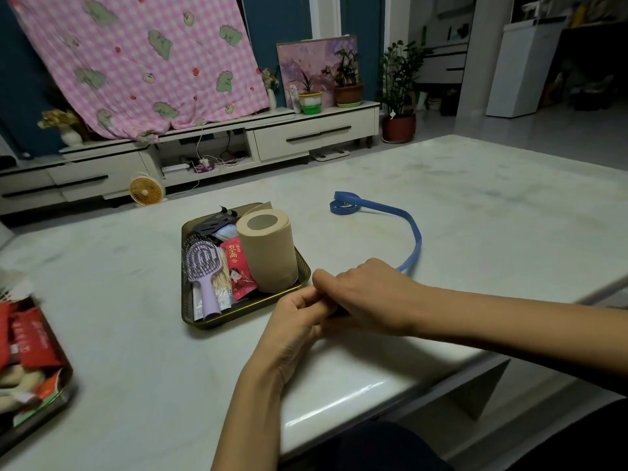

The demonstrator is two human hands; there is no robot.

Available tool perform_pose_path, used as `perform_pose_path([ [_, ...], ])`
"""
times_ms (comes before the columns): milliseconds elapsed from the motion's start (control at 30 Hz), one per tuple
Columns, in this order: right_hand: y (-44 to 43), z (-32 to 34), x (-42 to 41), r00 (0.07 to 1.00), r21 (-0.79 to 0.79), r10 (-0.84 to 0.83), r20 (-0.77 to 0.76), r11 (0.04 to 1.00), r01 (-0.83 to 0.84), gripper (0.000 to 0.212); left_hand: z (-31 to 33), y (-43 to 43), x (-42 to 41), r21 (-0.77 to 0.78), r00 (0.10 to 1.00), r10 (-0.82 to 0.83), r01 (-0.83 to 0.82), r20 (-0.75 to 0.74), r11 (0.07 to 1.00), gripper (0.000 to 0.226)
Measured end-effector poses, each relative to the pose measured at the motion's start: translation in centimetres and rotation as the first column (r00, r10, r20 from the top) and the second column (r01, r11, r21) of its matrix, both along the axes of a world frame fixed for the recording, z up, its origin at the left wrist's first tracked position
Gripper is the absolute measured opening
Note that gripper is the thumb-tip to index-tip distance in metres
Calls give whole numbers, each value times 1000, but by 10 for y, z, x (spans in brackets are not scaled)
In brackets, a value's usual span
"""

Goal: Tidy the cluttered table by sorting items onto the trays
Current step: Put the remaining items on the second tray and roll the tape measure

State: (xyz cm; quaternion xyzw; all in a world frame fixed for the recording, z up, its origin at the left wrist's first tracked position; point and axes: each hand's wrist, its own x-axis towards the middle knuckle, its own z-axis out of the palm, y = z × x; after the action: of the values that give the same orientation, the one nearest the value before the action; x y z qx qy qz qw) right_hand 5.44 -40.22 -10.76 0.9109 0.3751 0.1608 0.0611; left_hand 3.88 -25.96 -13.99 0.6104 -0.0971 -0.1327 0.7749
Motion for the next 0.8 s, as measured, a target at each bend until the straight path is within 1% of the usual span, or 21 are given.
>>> perform_pose_path([
  [67,-2,9,0,974,41,3,-227,999,6,34,-1,1,1,17,1000,-12,12,13,1000,25],
  [133,-6,21,-1,905,89,14,-424,996,27,37,0,2,0,42,997,-66,64,43,997,16],
  [167,-9,27,-1,872,107,27,-489,994,29,37,2,3,-1,43,993,-104,102,50,994,12],
  [200,-11,31,-1,844,117,40,-536,993,28,37,2,4,-2,42,990,-134,132,53,990,14],
  [300,-13,38,-3,796,105,44,-603,994,24,36,4,6,-2,72,984,-170,166,48,983,23],
  [333,-13,38,-4,800,95,38,-599,995,24,35,3,6,-1,81,984,-170,166,45,983,26],
  [400,-12,38,-5,845,57,13,-535,998,21,33,2,6,-1,79,989,-148,146,25,986,32],
  [467,-12,37,-4,922,39,-19,-386,999,37,31,2,5,0,44,995,-104,104,-5,994,36],
  [533,-12,35,-3,978,68,-48,-202,996,63,30,3,3,1,-10,997,-58,57,-42,998,39],
  [567,-11,33,-3,991,81,-64,-116,994,73,30,3,3,1,-28,998,-41,39,-54,999,40],
  [633,-8,23,-3,998,59,-57,23,997,55,33,2,1,1,-39,999,-13,11,-52,999,38],
  [700,-3,11,-3,997,10,-16,79,1000,15,35,-1,0,2,-30,999,13,-14,-35,999,28],
  [767,-1,6,-3,998,-24,-17,62,1000,19,36,-4,-1,2,4,1000,20,-20,-15,1000,15],
  [800,-1,6,-3,999,-21,-27,24,999,28,37,-4,-1,2,20,1000,14,-14,-11,1000,12],
])
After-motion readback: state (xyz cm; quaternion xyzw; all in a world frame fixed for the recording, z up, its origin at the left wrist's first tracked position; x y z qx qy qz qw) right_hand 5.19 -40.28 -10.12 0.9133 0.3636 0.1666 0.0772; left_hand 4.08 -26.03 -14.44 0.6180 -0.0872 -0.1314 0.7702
